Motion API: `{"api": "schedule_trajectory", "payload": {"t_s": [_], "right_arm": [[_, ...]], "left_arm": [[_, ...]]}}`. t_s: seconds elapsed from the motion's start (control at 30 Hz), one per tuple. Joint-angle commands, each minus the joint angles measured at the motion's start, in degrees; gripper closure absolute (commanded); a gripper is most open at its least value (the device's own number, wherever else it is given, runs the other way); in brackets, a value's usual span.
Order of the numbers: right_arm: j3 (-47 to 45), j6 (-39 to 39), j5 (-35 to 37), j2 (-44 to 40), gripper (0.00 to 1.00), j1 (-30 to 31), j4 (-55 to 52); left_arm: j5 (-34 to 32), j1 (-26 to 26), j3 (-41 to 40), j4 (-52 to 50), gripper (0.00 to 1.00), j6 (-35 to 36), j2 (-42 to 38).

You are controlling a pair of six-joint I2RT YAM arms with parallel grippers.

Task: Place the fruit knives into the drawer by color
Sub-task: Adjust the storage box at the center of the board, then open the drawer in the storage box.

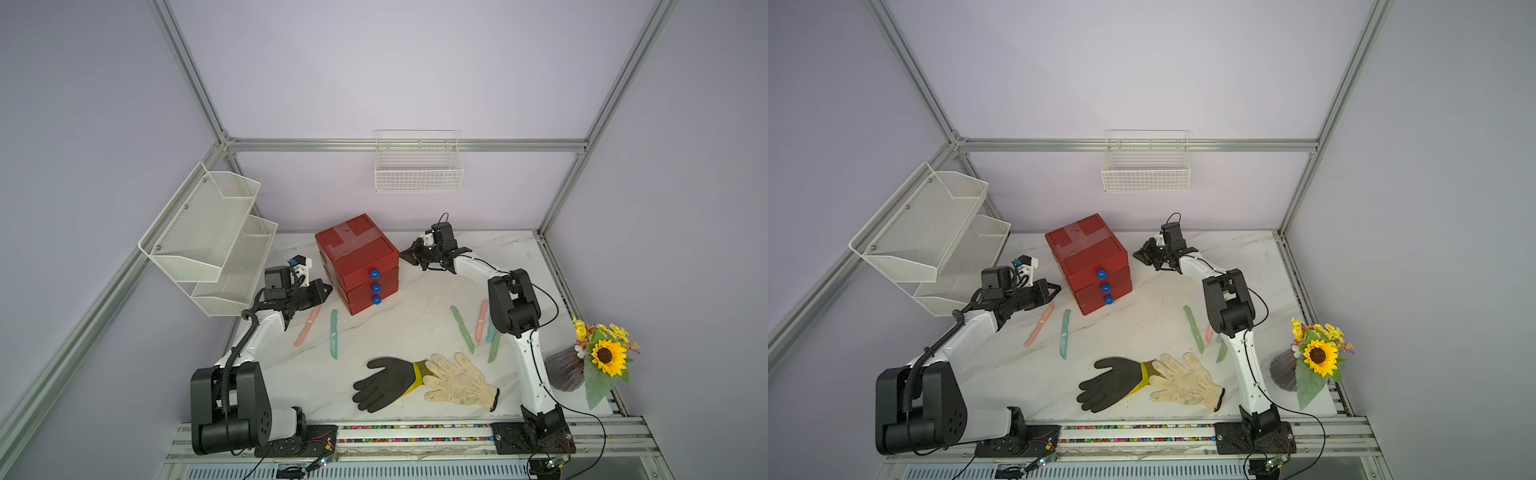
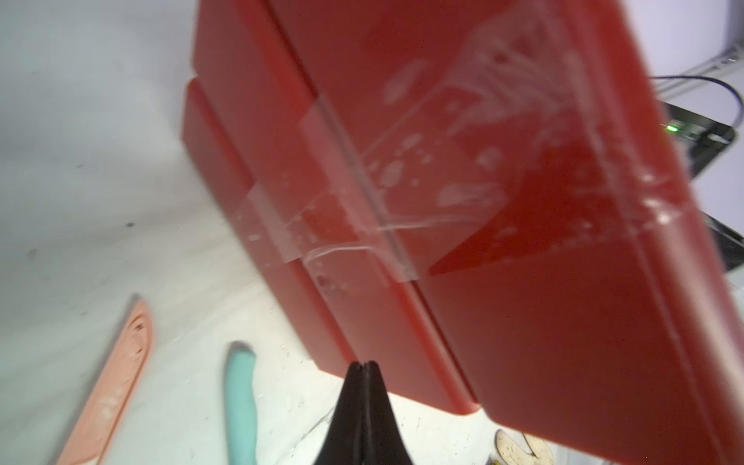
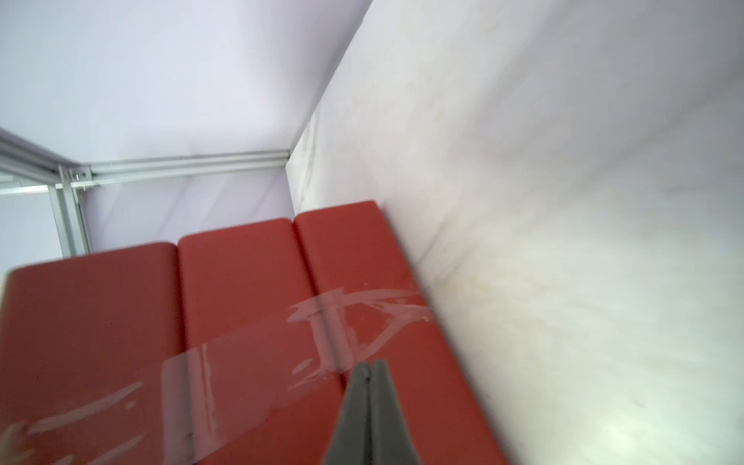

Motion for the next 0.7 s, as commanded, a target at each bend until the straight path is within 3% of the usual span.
{"api": "schedule_trajectory", "payload": {"t_s": [0.0,0.1,0.3,0.53,0.67], "right_arm": [[-4.6,-0.8,2.9,-8.1,1.0,-2.4,1.4],[-9.8,-2.8,0.2,-12.9,1.0,-2.0,0.0],[-18.1,-7.3,-9.5,-21.8,1.0,1.6,-4.4],[-22.3,-6.4,-9.8,-29.3,1.0,6.2,-3.4],[-22.8,-4.7,-9.0,-28.4,1.0,6.7,0.4]], "left_arm": [[-11.4,0.4,4.5,-8.4,1.0,-0.2,-4.0],[-18.7,-1.0,8.1,-14.0,1.0,-0.3,-7.4],[-29.3,-8.9,16.9,-18.0,1.0,2.5,-12.0],[-27.0,-14.9,31.1,-18.0,1.0,6.2,-3.5],[-18.9,-16.1,38.2,-17.4,1.0,7.5,5.1]]}}
